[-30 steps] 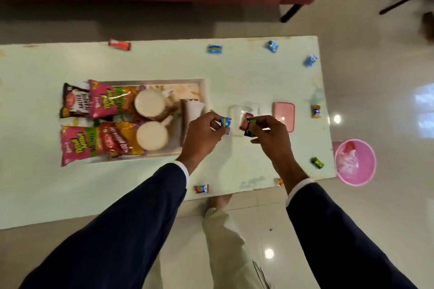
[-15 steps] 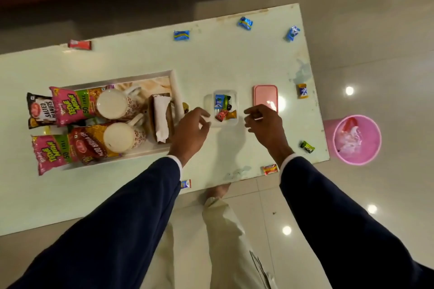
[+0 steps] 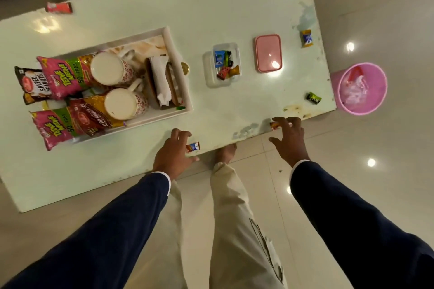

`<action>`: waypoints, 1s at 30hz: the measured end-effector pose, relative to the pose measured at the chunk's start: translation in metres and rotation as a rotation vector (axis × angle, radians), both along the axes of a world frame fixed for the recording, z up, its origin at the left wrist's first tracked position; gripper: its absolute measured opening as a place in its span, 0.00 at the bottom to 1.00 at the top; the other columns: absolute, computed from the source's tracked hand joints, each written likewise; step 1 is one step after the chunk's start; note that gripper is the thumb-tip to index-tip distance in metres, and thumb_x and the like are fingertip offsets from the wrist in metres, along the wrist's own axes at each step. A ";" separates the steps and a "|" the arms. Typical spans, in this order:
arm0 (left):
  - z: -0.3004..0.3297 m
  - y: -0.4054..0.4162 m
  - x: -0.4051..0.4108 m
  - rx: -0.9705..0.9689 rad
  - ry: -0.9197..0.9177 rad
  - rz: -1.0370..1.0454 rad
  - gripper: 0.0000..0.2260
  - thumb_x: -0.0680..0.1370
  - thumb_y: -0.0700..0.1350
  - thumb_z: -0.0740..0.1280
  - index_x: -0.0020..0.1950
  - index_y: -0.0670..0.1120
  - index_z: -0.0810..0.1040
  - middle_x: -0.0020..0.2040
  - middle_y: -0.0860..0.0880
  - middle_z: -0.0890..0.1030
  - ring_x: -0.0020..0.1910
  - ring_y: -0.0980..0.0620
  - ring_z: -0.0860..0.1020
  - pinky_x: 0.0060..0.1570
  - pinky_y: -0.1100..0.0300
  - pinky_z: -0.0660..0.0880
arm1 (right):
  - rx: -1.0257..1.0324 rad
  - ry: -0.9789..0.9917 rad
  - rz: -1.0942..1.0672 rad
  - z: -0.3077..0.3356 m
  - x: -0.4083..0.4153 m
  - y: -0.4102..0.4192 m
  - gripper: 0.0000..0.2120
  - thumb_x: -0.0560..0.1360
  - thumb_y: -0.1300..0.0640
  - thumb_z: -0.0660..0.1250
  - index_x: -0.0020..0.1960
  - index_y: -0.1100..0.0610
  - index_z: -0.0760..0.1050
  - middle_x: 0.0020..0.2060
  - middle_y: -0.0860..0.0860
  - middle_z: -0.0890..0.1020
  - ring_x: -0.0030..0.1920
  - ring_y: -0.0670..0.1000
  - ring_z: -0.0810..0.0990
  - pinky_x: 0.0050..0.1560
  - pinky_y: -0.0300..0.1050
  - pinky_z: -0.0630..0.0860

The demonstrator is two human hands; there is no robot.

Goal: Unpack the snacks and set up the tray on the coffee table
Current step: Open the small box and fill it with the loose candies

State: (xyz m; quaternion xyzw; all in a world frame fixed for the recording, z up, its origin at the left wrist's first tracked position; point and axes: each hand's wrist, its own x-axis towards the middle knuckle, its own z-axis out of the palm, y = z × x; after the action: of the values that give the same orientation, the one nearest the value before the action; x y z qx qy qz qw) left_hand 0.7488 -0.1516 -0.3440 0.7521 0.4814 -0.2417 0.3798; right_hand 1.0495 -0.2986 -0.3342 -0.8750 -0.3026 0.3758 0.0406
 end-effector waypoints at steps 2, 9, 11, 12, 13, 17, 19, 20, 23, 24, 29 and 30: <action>-0.004 -0.002 0.003 0.027 0.008 -0.014 0.31 0.72 0.50 0.80 0.69 0.48 0.70 0.67 0.46 0.71 0.59 0.45 0.79 0.52 0.50 0.81 | 0.059 -0.002 -0.041 -0.007 -0.004 0.003 0.26 0.72 0.68 0.75 0.67 0.55 0.74 0.65 0.60 0.68 0.59 0.64 0.75 0.63 0.49 0.71; -0.017 0.001 0.019 0.109 0.006 -0.094 0.11 0.79 0.49 0.72 0.55 0.48 0.73 0.55 0.47 0.77 0.47 0.44 0.82 0.41 0.52 0.77 | 0.097 -0.023 -0.090 -0.023 -0.003 0.035 0.11 0.75 0.71 0.66 0.55 0.63 0.77 0.59 0.61 0.69 0.47 0.61 0.78 0.53 0.53 0.80; -0.018 0.003 0.025 0.079 -0.004 -0.026 0.09 0.79 0.49 0.71 0.51 0.48 0.74 0.51 0.49 0.79 0.46 0.45 0.81 0.41 0.54 0.74 | 0.076 -0.004 -0.084 -0.023 0.002 0.043 0.09 0.75 0.70 0.65 0.53 0.63 0.78 0.57 0.60 0.71 0.47 0.59 0.77 0.51 0.46 0.76; -0.017 0.004 0.030 0.050 -0.030 0.053 0.08 0.78 0.49 0.72 0.49 0.47 0.75 0.49 0.50 0.80 0.46 0.46 0.81 0.40 0.55 0.73 | 0.071 0.018 -0.090 -0.022 0.005 0.046 0.09 0.74 0.69 0.65 0.53 0.62 0.78 0.56 0.59 0.72 0.47 0.59 0.77 0.49 0.44 0.74; -0.014 0.007 0.037 0.025 -0.071 0.135 0.08 0.78 0.49 0.72 0.48 0.47 0.76 0.47 0.50 0.81 0.45 0.47 0.81 0.41 0.55 0.75 | 0.073 0.041 -0.098 -0.020 0.008 0.050 0.09 0.74 0.69 0.65 0.52 0.62 0.78 0.55 0.59 0.74 0.47 0.58 0.77 0.49 0.43 0.73; 0.007 0.028 0.081 0.059 -0.301 0.311 0.09 0.78 0.52 0.72 0.45 0.49 0.77 0.42 0.54 0.83 0.41 0.54 0.81 0.40 0.57 0.78 | 0.178 0.189 -0.217 -0.003 0.017 0.075 0.05 0.76 0.65 0.67 0.49 0.59 0.80 0.49 0.55 0.84 0.49 0.57 0.83 0.49 0.44 0.78; 0.016 0.049 0.108 0.120 -0.387 0.362 0.09 0.78 0.52 0.72 0.45 0.50 0.76 0.43 0.54 0.83 0.40 0.56 0.81 0.38 0.63 0.76 | 0.283 0.280 -0.317 0.009 0.020 0.095 0.03 0.76 0.61 0.69 0.50 0.57 0.81 0.47 0.53 0.86 0.47 0.54 0.85 0.50 0.48 0.83; 0.019 0.060 0.122 0.156 -0.411 0.388 0.08 0.78 0.52 0.72 0.46 0.50 0.76 0.44 0.54 0.83 0.40 0.56 0.81 0.38 0.65 0.74 | 0.331 0.317 -0.356 0.014 0.020 0.106 0.04 0.76 0.60 0.71 0.50 0.57 0.81 0.47 0.52 0.86 0.47 0.53 0.85 0.51 0.48 0.84; 0.021 0.091 0.155 0.245 -0.422 0.465 0.09 0.79 0.52 0.72 0.50 0.48 0.78 0.48 0.53 0.83 0.45 0.54 0.80 0.42 0.63 0.75 | 0.449 0.408 -0.402 0.025 0.019 0.143 0.07 0.73 0.61 0.75 0.50 0.58 0.80 0.45 0.51 0.87 0.46 0.50 0.87 0.49 0.45 0.85; 0.019 0.098 0.163 0.255 -0.422 0.492 0.10 0.79 0.52 0.72 0.51 0.46 0.78 0.49 0.52 0.83 0.46 0.54 0.80 0.43 0.61 0.76 | 0.466 0.419 -0.401 0.027 0.018 0.155 0.08 0.72 0.62 0.76 0.49 0.59 0.80 0.45 0.52 0.86 0.45 0.50 0.87 0.48 0.43 0.85; 0.010 0.116 0.183 0.227 -0.398 0.524 0.12 0.80 0.52 0.72 0.55 0.45 0.78 0.53 0.50 0.83 0.49 0.54 0.80 0.41 0.66 0.72 | 0.473 0.371 -0.316 0.026 0.014 0.192 0.06 0.72 0.63 0.75 0.47 0.59 0.80 0.43 0.50 0.84 0.44 0.49 0.85 0.47 0.41 0.82; 0.010 0.118 0.183 0.215 -0.394 0.521 0.13 0.80 0.53 0.71 0.57 0.45 0.77 0.55 0.50 0.82 0.50 0.55 0.80 0.40 0.68 0.72 | 0.468 0.352 -0.294 0.025 0.015 0.193 0.05 0.72 0.63 0.74 0.47 0.59 0.81 0.42 0.48 0.84 0.43 0.48 0.84 0.47 0.41 0.81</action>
State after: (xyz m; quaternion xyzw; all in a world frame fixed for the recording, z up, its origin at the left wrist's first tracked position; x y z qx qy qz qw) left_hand 0.9320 -0.0339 -0.3342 0.6717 0.5974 0.0655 0.4331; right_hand 1.0649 -0.1059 -0.3087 -0.7977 -0.2394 0.4317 0.3463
